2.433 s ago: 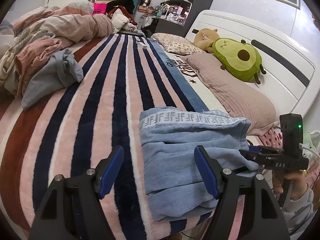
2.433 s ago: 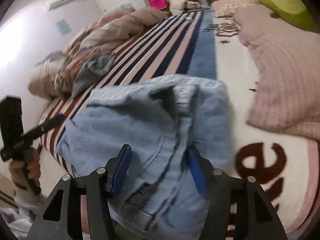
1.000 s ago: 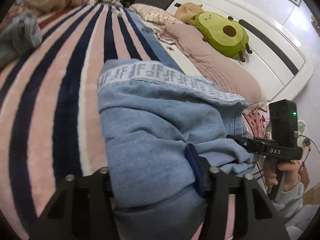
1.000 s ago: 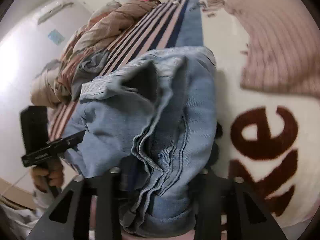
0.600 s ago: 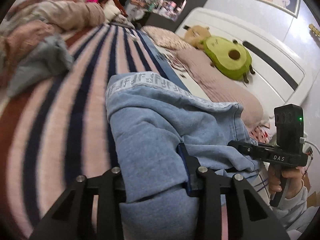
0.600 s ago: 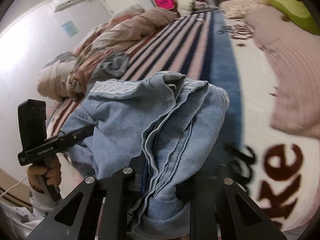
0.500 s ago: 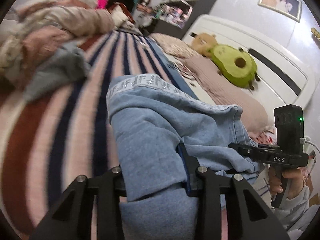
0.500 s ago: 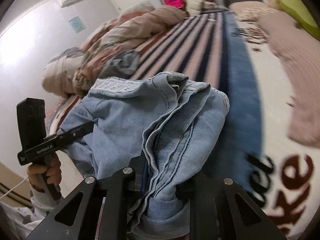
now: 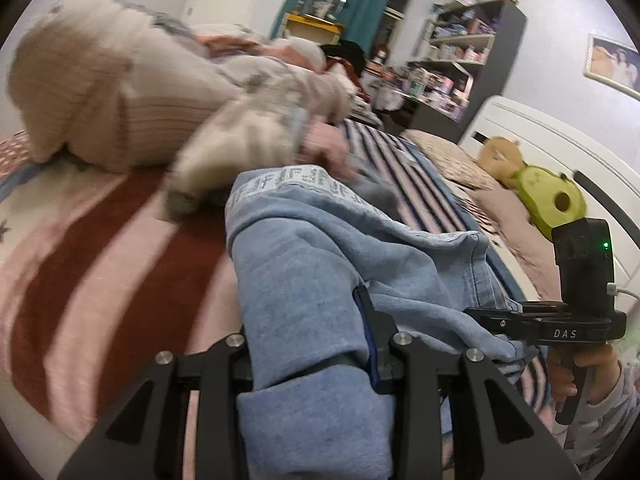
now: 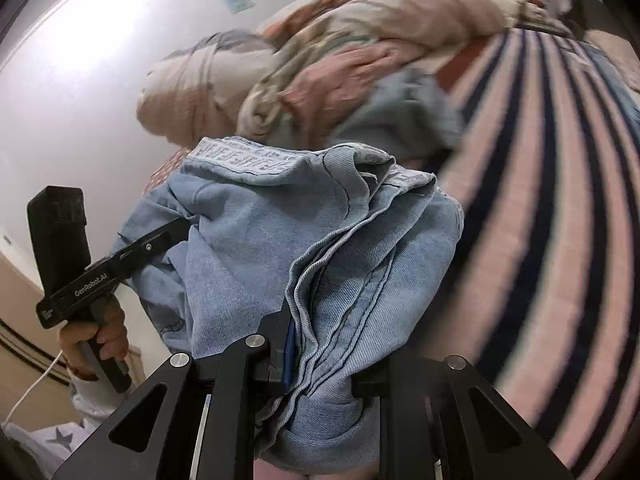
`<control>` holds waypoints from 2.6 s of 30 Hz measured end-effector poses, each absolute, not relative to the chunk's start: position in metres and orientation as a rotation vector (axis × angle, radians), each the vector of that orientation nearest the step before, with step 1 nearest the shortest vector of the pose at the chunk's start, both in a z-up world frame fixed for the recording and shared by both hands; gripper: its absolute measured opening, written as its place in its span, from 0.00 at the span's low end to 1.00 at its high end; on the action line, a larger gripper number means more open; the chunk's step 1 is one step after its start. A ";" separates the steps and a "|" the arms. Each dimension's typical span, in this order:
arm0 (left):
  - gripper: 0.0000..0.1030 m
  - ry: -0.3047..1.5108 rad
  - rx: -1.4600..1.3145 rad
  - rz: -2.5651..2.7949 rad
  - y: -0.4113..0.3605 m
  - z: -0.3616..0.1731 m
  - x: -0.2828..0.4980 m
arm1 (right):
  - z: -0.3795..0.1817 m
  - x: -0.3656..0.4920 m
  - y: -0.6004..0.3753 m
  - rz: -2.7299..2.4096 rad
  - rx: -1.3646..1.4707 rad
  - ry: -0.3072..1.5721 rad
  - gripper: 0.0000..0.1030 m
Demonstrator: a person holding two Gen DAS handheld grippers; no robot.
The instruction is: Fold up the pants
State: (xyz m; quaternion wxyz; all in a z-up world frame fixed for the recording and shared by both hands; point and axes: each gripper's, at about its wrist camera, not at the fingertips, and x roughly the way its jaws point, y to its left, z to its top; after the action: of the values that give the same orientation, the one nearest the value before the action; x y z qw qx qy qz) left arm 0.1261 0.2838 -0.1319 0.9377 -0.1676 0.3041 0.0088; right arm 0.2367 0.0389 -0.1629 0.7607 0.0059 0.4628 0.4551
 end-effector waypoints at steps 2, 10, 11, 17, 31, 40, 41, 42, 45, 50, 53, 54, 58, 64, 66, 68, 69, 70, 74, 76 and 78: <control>0.30 0.619 -0.348 0.051 0.307 -0.136 0.124 | -0.166 0.239 0.064 1.014 -0.005 1.013 0.13; 0.29 0.610 -0.343 0.164 0.365 -0.151 0.121 | -0.175 0.237 0.145 1.114 -0.057 1.026 0.13; 0.29 0.612 -0.344 0.172 0.371 -0.154 0.119 | -0.177 0.237 0.151 1.121 -0.060 1.027 0.13; 0.30 0.647 -0.363 0.198 0.389 -0.178 0.121 | -0.189 0.234 0.172 1.135 -0.108 1.026 0.13; 0.55 0.673 -0.301 0.297 0.381 -0.181 0.116 | -0.194 0.224 0.170 1.113 -0.150 1.011 0.25; 0.76 0.643 -0.221 0.412 0.372 -0.160 0.099 | -0.182 0.216 0.148 1.116 -0.157 0.979 0.41; 0.76 0.639 -0.219 0.410 0.369 -0.157 0.098 | -0.180 0.214 0.145 1.118 -0.163 0.969 0.45; 0.76 0.635 -0.216 0.410 0.366 -0.153 0.096 | -0.178 0.212 0.143 1.121 -0.167 0.962 0.46; 0.76 0.617 -0.201 0.407 0.352 -0.142 0.090 | -0.172 0.205 0.133 1.125 -0.180 0.934 0.51; 0.81 0.579 -0.211 0.362 0.319 -0.125 0.084 | -0.160 0.195 0.107 1.111 -0.172 0.891 0.67; 0.81 0.575 -0.214 0.322 0.297 -0.118 0.084 | -0.152 0.190 0.088 1.066 -0.182 0.872 0.76; 0.81 0.572 -0.213 0.312 0.287 -0.115 0.084 | -0.149 0.188 0.079 1.056 -0.184 0.858 0.78; 0.83 0.568 -0.214 0.273 0.252 -0.107 0.085 | -0.141 0.179 0.047 0.995 -0.199 0.819 0.88; 0.86 0.558 -0.199 0.193 0.194 -0.095 0.094 | -0.134 0.171 -0.014 0.890 -0.163 0.780 0.96; 0.86 0.557 -0.189 0.170 0.174 -0.092 0.099 | -0.132 0.171 -0.037 0.851 -0.145 0.773 0.96; 0.86 0.547 -0.167 0.147 0.151 -0.088 0.104 | -0.130 0.167 -0.063 0.797 -0.134 0.756 0.96; 0.86 0.537 -0.153 0.132 0.136 -0.085 0.107 | -0.129 0.166 -0.072 0.779 -0.132 0.748 0.96; 0.86 0.530 -0.146 0.121 0.127 -0.084 0.109 | -0.127 0.164 -0.085 0.753 -0.130 0.736 0.96; 0.86 0.485 -0.108 0.062 0.081 -0.075 0.115 | -0.118 0.155 -0.135 0.641 -0.114 0.678 0.96; 0.86 0.451 -0.067 0.042 0.055 -0.069 0.115 | -0.112 0.147 -0.161 0.579 -0.116 0.635 0.96; 0.86 0.421 -0.033 0.034 0.032 -0.064 0.115 | -0.105 0.139 -0.183 0.530 -0.111 0.592 0.98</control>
State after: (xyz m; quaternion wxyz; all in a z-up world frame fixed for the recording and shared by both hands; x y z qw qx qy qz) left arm 0.1152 0.0322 -0.0644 0.9776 -0.0163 0.2090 0.0168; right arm 0.1385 -0.1830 -0.1049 0.9206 -0.0542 0.2879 0.2580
